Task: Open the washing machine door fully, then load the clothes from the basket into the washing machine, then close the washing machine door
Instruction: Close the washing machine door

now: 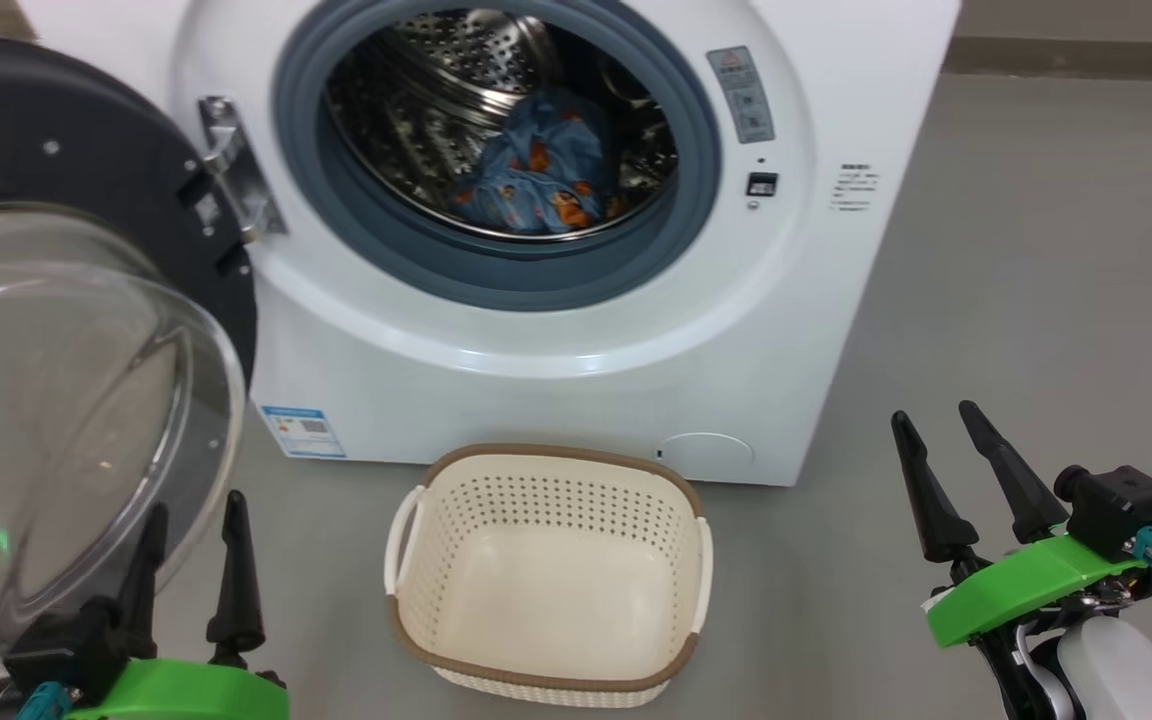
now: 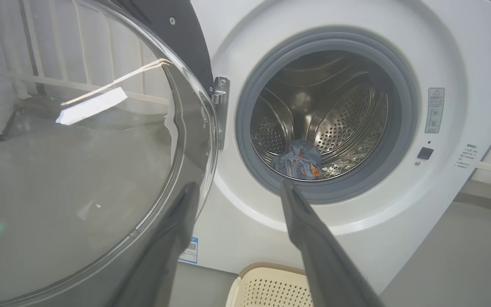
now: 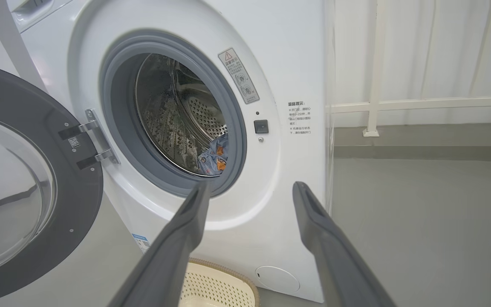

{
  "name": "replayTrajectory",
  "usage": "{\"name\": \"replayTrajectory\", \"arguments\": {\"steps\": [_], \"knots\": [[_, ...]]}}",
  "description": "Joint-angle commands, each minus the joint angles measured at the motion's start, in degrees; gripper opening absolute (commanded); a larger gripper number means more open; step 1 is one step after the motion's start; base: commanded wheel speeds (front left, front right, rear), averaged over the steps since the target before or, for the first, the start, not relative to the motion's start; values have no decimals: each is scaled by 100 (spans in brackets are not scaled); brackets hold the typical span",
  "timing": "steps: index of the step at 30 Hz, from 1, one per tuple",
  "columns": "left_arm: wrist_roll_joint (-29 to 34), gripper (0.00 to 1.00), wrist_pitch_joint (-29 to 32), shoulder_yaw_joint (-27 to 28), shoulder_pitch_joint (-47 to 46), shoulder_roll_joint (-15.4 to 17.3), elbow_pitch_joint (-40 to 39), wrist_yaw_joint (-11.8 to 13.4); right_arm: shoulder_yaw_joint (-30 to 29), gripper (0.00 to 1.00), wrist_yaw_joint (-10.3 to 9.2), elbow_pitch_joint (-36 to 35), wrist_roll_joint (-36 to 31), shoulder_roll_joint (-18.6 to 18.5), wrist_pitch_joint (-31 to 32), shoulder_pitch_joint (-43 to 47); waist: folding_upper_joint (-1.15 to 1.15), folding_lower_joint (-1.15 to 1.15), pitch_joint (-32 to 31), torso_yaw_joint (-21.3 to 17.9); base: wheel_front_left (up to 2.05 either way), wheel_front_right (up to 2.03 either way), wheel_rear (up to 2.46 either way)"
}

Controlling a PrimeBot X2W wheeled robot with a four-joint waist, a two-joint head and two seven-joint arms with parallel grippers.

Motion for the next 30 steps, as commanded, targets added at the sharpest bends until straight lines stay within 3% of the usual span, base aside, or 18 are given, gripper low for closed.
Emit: {"name": "replayTrajectory", "arguments": {"steps": [1,30], "knots": [[63,100,-22,172,-101,110,-82,50,110,100,26,-109,67,-74,-46,35,0,0,-88,239,0,0,0],[72,100,193,141,50,195,-145,438,196,100,26,-40,153,68,-46,119,0,0,-302,2092,0,0,0]]}}
